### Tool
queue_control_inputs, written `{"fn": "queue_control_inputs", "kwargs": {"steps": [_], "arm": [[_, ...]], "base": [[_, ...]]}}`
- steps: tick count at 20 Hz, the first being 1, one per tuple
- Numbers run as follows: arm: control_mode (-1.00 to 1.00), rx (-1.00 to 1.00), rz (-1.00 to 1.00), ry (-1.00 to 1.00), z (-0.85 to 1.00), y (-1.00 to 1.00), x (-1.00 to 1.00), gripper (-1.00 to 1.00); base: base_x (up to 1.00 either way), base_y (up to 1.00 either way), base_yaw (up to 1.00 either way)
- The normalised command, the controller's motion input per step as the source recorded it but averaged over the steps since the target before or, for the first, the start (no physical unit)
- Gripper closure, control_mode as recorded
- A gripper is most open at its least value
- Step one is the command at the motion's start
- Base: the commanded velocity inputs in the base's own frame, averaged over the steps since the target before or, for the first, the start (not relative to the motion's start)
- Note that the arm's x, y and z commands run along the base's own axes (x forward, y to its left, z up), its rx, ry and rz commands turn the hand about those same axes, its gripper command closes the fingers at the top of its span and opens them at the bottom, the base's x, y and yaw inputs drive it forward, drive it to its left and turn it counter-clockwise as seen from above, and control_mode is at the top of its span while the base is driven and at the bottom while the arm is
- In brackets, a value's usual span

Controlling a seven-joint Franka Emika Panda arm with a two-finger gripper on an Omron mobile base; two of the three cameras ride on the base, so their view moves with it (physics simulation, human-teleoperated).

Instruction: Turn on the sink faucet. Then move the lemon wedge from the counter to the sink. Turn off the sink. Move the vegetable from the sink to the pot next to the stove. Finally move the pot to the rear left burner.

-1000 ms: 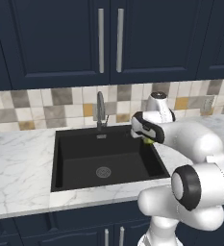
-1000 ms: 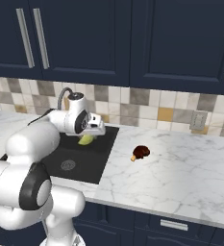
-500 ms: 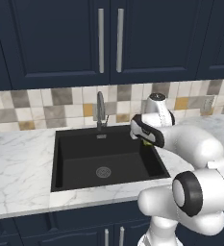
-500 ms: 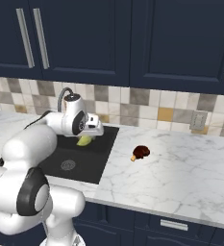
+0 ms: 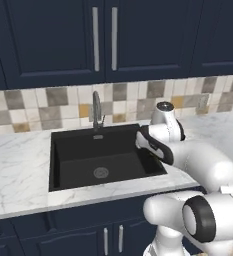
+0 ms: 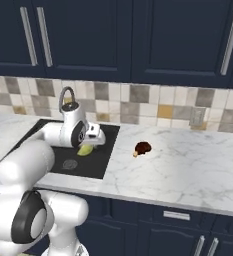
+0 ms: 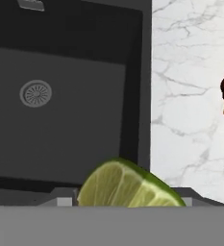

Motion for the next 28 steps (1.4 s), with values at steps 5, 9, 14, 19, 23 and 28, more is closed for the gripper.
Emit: {"fn": "queue_control_inputs", "kwargs": {"steps": [5,9,14,19,23,28], "arm": [[1.0,0.0,0.0,0.0,0.0,0.0,0.0,1.0],[1.0,0.0,0.0,0.0,0.0,0.0,0.0,1.0],[1.0,0.0,0.0,0.0,0.0,0.0,0.0,1.0],[1.0,0.0,0.0,0.0,0.0,0.0,0.0,1.0],[1.0,0.0,0.0,0.0,0.0,0.0,0.0,1.0],[1.0,0.0,0.0,0.0,0.0,0.0,0.0,1.0]], "base": [[-0.2,0.0,-0.29],[-0.15,0.0,-0.41],[-0.2,-0.05,-0.47],[-0.17,-0.09,-0.49],[-0.12,-0.1,-0.5],[-0.08,-0.06,-0.5]]}}
